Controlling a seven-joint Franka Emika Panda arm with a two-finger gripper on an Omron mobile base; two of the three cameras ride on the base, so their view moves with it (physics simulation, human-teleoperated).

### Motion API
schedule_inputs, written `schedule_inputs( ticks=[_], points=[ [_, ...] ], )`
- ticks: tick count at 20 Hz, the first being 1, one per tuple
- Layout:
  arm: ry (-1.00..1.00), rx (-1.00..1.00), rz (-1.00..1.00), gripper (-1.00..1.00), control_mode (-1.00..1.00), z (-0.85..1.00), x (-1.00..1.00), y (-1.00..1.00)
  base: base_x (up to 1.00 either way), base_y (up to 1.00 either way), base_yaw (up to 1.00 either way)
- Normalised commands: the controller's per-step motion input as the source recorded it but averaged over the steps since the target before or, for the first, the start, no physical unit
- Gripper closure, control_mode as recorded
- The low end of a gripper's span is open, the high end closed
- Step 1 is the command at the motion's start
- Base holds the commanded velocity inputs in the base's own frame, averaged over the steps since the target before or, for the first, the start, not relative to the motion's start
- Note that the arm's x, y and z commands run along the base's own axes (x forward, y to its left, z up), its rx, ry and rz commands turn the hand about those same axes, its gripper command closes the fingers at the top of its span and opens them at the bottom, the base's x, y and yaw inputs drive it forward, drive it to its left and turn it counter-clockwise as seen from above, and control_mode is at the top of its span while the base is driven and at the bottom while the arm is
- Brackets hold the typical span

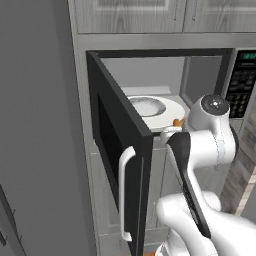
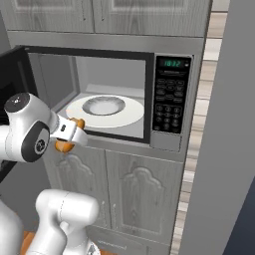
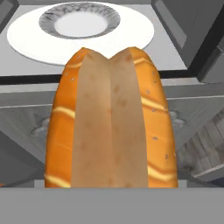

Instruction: Pick the hotdog bun from the counter and place it in the microwave. Then turn on the microwave.

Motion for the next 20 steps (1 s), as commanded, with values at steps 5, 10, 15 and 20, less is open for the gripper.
schedule_inputs(
  ticks=[5, 10, 15, 20],
  points=[
    [0.0, 0.0, 0.0, 1.0, -1.0, -0.07, 0.4, 0.1, 0.0, 0.0, 0.0],
    [0.0, 0.0, 0.0, 1.0, -1.0, 0.0, 0.39, 0.01, 0.0, 0.0, 0.0],
    [0.0, 0.0, 0.0, 1.0, -1.0, -0.01, 0.45, 0.0, 0.0, 0.0, 0.0],
    [0.0, 0.0, 0.0, 1.0, -1.0, -0.02, 0.43, 0.01, 0.0, 0.0, 0.0]
  ],
)
